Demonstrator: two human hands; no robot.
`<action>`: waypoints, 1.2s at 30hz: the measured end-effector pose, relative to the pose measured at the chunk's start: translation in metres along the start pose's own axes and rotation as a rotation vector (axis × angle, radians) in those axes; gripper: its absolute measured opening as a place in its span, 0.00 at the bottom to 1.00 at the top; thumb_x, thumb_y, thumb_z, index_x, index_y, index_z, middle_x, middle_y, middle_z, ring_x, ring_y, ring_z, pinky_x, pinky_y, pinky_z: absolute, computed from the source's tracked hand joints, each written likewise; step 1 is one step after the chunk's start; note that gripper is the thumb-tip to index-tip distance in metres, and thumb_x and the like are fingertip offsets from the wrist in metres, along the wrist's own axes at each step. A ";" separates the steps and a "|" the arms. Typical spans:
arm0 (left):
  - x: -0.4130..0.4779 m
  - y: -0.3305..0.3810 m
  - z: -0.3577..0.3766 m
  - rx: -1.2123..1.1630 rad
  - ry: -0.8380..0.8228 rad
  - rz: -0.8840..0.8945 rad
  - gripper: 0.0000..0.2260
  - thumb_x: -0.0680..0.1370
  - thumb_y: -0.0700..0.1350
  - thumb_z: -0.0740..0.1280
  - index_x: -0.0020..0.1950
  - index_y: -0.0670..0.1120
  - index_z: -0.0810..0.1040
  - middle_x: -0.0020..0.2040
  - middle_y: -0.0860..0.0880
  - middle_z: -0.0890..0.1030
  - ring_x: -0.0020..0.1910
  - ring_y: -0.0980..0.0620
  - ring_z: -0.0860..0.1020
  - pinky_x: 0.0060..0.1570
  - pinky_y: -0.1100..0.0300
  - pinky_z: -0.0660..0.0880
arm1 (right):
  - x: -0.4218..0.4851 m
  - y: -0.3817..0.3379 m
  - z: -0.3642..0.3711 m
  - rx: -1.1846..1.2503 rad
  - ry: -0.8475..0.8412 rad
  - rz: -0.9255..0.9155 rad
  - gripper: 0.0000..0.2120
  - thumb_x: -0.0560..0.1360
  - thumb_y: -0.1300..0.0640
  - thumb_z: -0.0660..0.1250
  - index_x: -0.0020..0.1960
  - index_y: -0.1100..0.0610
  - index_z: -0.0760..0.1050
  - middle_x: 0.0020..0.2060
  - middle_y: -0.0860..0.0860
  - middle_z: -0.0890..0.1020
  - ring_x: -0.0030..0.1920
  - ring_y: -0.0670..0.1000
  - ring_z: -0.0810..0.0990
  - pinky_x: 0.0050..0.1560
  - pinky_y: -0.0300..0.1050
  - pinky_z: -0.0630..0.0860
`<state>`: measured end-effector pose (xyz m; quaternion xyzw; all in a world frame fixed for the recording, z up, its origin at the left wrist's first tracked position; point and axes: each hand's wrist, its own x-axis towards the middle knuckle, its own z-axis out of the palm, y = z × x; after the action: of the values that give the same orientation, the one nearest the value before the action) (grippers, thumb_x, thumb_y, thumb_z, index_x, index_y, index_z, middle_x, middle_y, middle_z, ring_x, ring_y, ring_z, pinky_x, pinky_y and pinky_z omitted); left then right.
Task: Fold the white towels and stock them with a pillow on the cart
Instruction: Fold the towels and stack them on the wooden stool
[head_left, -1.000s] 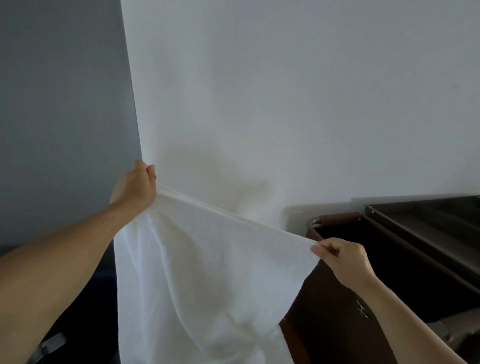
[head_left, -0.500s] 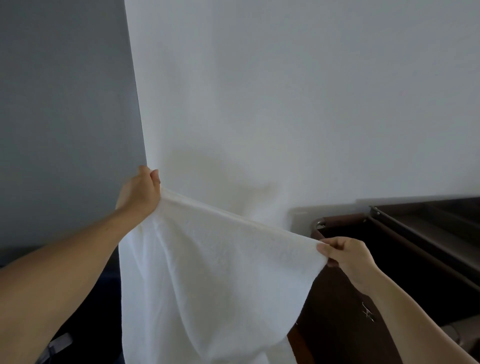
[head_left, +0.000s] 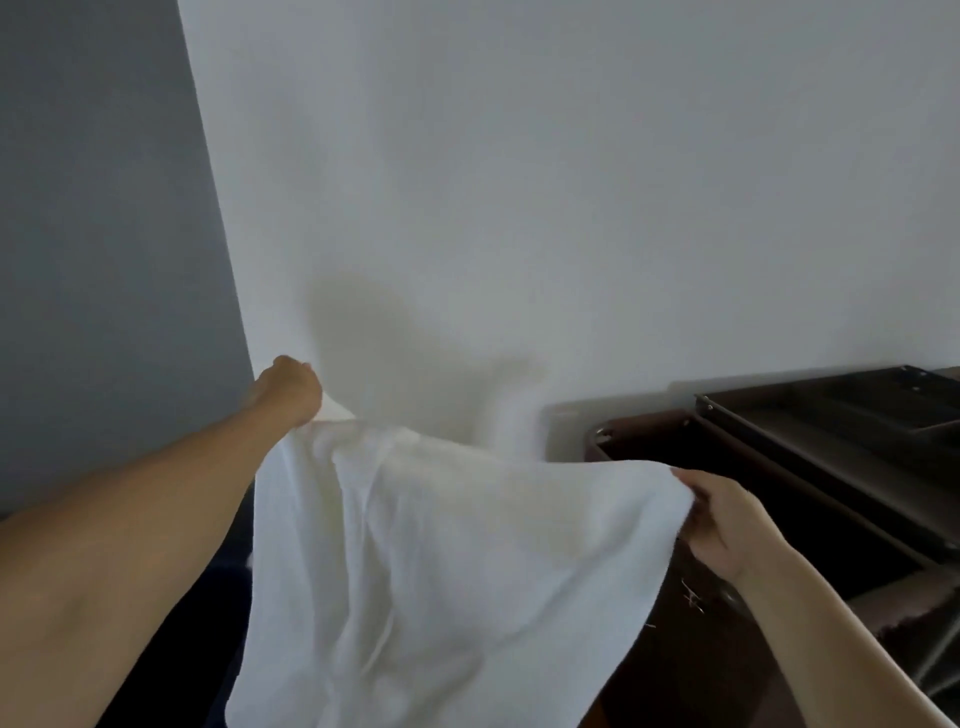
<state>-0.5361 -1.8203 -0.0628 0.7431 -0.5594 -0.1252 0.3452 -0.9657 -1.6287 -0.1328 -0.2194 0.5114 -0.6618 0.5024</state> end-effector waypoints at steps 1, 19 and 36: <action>-0.006 -0.007 0.009 0.045 -0.048 -0.014 0.16 0.83 0.43 0.55 0.61 0.32 0.73 0.60 0.32 0.77 0.59 0.32 0.76 0.59 0.46 0.74 | 0.000 0.008 0.002 -0.084 0.025 0.010 0.12 0.79 0.63 0.66 0.61 0.65 0.77 0.48 0.60 0.81 0.42 0.55 0.82 0.34 0.45 0.79; -0.174 0.050 0.075 -0.345 -0.207 0.131 0.17 0.80 0.51 0.66 0.34 0.45 0.71 0.34 0.48 0.75 0.40 0.42 0.77 0.41 0.55 0.69 | -0.036 0.064 0.111 -0.302 0.049 -0.060 0.05 0.71 0.65 0.75 0.37 0.62 0.82 0.36 0.62 0.85 0.36 0.60 0.85 0.44 0.57 0.84; -0.225 0.031 0.091 -0.191 -0.244 0.281 0.12 0.84 0.47 0.55 0.51 0.41 0.73 0.42 0.49 0.74 0.47 0.43 0.77 0.46 0.57 0.70 | -0.061 0.084 0.148 -0.518 -0.026 -0.088 0.10 0.73 0.59 0.72 0.36 0.65 0.82 0.33 0.63 0.81 0.31 0.54 0.73 0.36 0.50 0.74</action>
<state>-0.6881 -1.6522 -0.1541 0.6010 -0.6809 -0.2174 0.3577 -0.7849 -1.6394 -0.1383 -0.3713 0.6472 -0.5271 0.4067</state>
